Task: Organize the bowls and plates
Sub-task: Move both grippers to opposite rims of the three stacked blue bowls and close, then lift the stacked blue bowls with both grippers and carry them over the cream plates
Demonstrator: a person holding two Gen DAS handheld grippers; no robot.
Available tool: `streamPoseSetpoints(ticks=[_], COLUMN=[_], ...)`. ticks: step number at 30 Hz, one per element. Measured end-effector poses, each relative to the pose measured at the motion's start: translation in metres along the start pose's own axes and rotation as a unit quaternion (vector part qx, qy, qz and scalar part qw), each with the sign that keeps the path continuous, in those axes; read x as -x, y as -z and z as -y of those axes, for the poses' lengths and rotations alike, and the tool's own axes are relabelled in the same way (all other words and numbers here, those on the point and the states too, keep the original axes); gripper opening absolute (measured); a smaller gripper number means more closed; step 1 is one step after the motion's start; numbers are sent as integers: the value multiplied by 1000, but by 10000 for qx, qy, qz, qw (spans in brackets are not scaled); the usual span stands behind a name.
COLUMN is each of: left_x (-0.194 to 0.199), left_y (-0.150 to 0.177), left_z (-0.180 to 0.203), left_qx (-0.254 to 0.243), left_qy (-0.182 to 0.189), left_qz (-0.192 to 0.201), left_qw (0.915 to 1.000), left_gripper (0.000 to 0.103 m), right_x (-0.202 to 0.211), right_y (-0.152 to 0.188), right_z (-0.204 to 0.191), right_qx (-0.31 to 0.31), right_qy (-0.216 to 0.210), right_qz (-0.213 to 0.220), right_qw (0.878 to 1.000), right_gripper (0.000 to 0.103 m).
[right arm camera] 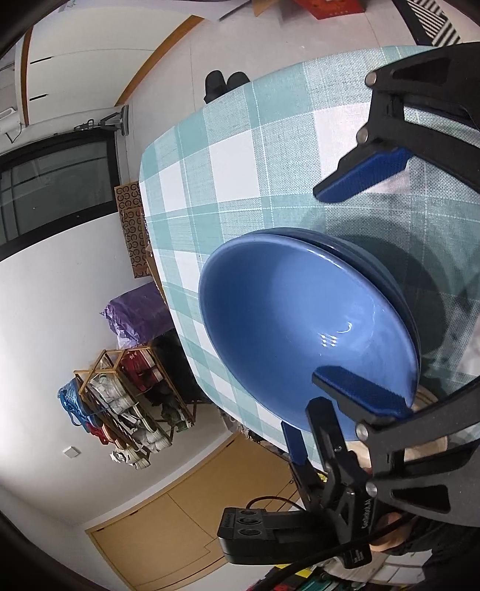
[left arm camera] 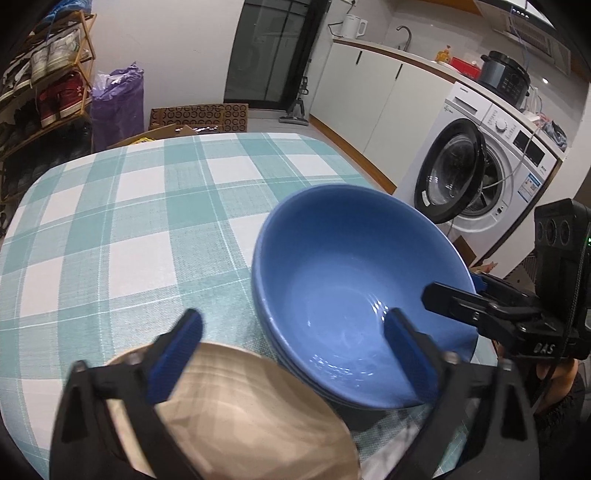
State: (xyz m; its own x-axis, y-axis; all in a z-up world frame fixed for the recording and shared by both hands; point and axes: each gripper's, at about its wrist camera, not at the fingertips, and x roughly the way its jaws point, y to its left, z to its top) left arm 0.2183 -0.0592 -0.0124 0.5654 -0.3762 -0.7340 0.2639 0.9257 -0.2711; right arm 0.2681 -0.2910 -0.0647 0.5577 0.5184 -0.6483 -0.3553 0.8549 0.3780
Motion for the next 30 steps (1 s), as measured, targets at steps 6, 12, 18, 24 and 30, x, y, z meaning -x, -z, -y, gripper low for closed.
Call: streamPoseSetpoints(ticks=[6,12,18,24,30], left_x=[-5,-6,-6,-5,-5], left_y=[2,3,5,6,6], left_z=[5,8,7,8,11], left_qx=[-24,-64,-80,-87,-106], left_qy=[127,120,95,40,-61], left_qz=[-145,-193,-201,-202,-206], left_qw=[9998,9997,9997,9997,9997], left_gripper=[67,55,51,50,50], right_x=[0,2,3,4,4], right_y=[-1,-2,-1,1,1], right_z=[-2,-5,-3,-3,-6], right_qx=[38,71,93,92,65], right_qy=[30,105,202,267,323], right_qz=[40,91,100,121,113], right_qw=[10000,9999,9997,9995,9994], right_gripper=[73,60,54,53,53])
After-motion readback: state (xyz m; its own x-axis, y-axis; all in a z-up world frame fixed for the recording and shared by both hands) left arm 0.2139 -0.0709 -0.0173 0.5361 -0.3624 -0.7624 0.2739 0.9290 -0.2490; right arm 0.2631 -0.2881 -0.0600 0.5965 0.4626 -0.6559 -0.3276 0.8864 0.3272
